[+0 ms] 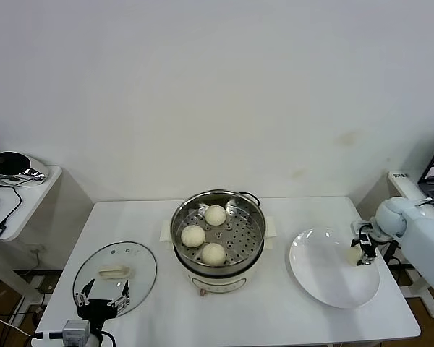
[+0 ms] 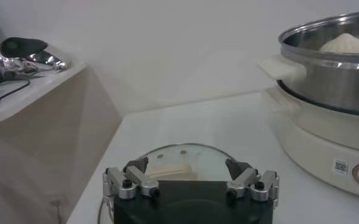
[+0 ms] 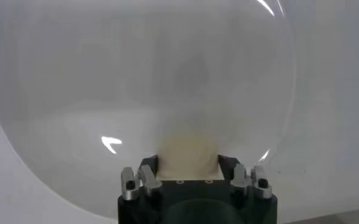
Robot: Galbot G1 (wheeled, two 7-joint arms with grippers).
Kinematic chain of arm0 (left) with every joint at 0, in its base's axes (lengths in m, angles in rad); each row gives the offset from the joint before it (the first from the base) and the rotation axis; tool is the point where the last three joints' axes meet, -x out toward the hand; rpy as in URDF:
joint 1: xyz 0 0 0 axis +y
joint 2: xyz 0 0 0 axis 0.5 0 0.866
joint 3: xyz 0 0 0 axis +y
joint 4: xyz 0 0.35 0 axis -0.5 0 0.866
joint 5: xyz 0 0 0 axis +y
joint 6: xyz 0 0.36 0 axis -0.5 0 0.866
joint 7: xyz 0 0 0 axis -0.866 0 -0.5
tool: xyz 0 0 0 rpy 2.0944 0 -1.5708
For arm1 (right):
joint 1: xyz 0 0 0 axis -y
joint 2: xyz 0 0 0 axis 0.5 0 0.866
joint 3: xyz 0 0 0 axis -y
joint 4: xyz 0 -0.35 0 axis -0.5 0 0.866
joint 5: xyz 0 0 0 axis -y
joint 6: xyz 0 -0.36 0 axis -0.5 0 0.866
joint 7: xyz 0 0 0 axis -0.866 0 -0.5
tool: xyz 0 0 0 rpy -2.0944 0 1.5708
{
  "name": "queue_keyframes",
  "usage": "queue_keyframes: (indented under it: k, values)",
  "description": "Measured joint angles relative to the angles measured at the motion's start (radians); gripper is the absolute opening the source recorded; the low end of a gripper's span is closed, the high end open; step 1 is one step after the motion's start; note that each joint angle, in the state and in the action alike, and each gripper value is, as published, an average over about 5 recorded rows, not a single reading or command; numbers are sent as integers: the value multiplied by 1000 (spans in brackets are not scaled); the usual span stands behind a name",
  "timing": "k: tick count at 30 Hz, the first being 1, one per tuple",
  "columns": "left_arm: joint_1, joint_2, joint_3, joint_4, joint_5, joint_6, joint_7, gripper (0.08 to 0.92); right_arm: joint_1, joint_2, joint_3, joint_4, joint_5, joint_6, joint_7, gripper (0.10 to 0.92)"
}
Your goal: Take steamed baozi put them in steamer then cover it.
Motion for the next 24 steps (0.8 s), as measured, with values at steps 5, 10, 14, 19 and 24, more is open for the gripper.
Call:
queue_keyframes:
  k: [5, 10, 14, 19, 24]
  values:
    - [-3, -2, 2, 2, 1, -1, -4, 823, 45, -12, -43, 20, 33, -15, -12, 580]
    - [-2, -3, 3, 0, -1, -3, -5, 823, 88, -17, -86, 46, 65, -36, -24, 540]
    - [-3, 0, 1, -7, -5, -3, -5, 823, 124, -25, -122, 70, 92, -56, -35, 535]
    - [-11, 0, 4, -15, -5, -3, -6, 823, 204, -29, -196, 114, 145, -87, -51, 534]
    - [-22, 2, -1, -20, -4, -3, -6, 823, 351, -10, -325, 170, 236, -125, -66, 534]
